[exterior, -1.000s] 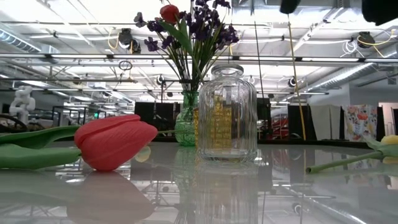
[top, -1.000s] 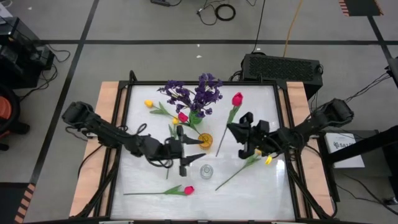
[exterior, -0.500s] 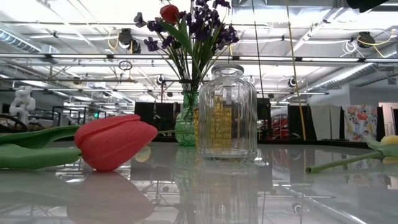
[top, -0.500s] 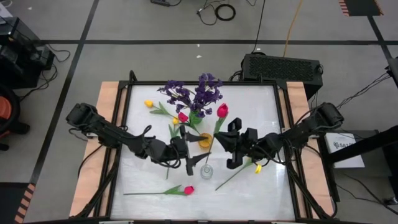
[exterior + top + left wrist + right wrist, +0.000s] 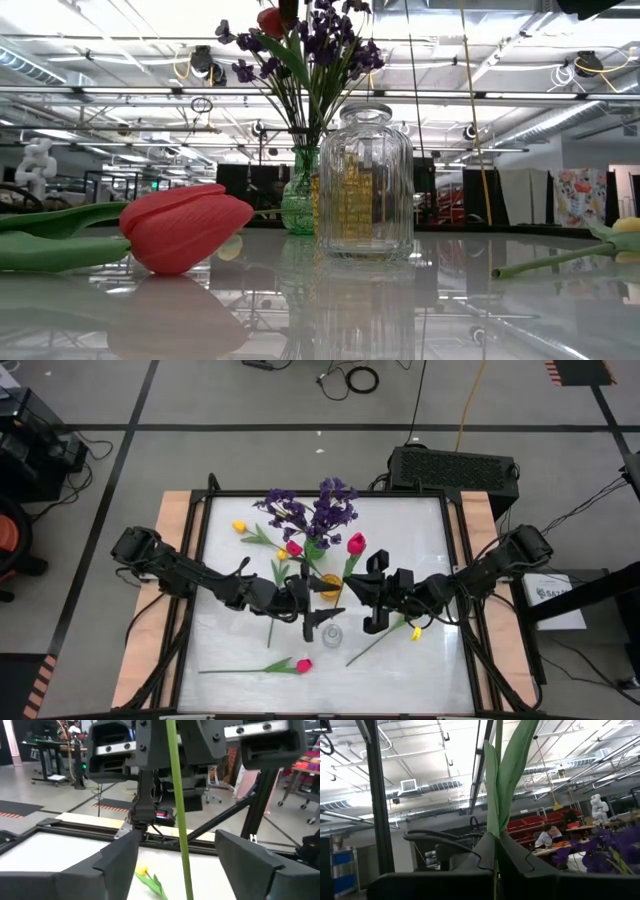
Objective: Sort flowers into vase by color
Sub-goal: Put the right pink flower into the yellow vase
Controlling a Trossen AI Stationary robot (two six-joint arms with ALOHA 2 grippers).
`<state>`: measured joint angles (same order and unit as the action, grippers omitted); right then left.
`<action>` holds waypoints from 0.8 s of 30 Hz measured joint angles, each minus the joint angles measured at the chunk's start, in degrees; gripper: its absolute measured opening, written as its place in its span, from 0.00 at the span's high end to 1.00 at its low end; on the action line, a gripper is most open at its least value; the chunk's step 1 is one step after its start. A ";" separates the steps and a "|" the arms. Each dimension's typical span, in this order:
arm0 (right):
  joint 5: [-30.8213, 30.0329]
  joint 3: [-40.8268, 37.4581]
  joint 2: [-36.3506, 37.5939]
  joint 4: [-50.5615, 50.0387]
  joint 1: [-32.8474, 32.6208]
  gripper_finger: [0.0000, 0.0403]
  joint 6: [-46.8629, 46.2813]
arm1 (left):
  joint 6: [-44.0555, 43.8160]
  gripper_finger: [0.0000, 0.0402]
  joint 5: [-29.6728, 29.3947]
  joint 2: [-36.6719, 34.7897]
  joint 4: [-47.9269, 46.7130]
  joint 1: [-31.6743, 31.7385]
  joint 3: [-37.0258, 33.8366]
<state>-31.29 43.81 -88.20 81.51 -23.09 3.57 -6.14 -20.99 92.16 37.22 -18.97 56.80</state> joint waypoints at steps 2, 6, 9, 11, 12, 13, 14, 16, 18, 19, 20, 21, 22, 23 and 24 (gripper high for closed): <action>-0.08 0.00 0.00 -0.02 0.00 1.00 0.67 | 0.54 0.41 0.00 0.00 0.41 -0.01 0.00; -0.10 0.00 0.00 -0.50 0.00 1.00 0.79 | 0.85 0.57 0.21 0.00 1.02 -0.07 0.00; -0.39 0.00 0.00 -1.14 0.00 1.00 0.79 | 0.72 0.70 0.19 0.00 0.96 -0.05 0.00; -0.41 0.00 0.00 -1.14 0.00 1.00 0.79 | 1.17 0.79 0.17 0.00 0.93 -0.01 0.00; -0.41 0.00 0.00 -1.14 0.00 1.00 0.79 | 1.82 0.83 0.17 0.00 0.92 -0.03 0.00; -0.41 0.01 0.00 -1.18 0.00 1.00 0.79 | 2.26 0.87 0.18 0.00 0.72 -0.03 0.00; -0.40 0.00 0.00 -1.25 0.00 1.00 0.79 | 2.45 0.91 0.15 0.00 0.43 -0.03 0.00; -0.28 0.01 -0.02 -1.60 -0.02 1.00 0.79 | 2.44 0.97 0.06 -0.02 -0.30 0.13 0.00; -0.78 0.01 -0.02 -2.44 -0.02 1.00 0.80 | 2.44 0.97 0.03 -0.02 -0.61 0.21 0.00; -1.91 0.02 -0.02 -2.80 -0.02 0.99 0.79 | 2.44 0.97 -0.03 -0.02 -0.77 0.21 0.00; -3.16 0.05 0.00 -3.42 -0.03 0.98 0.79 | 2.44 0.96 -0.05 -0.02 -0.96 0.17 0.00; -4.28 0.12 0.02 -4.35 -0.17 0.97 0.79 | 2.44 0.96 -0.05 -0.02 -1.27 0.18 -0.02; -5.25 0.13 0.04 -5.15 -0.32 0.95 0.79 | 2.44 0.96 -0.05 -0.02 -1.75 0.23 -0.02; -6.13 0.13 0.04 -5.95 -0.39 0.93 0.83 | 2.47 0.96 -0.05 -0.25 -2.66 0.27 -0.02; -6.49 0.13 0.09 -6.75 -0.43 0.90 1.19 | 2.53 0.96 -0.06 -0.69 -3.79 0.32 -0.10</action>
<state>-37.78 43.94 -88.12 74.76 -23.52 4.76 -3.61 -21.05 91.47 33.43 -18.65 56.70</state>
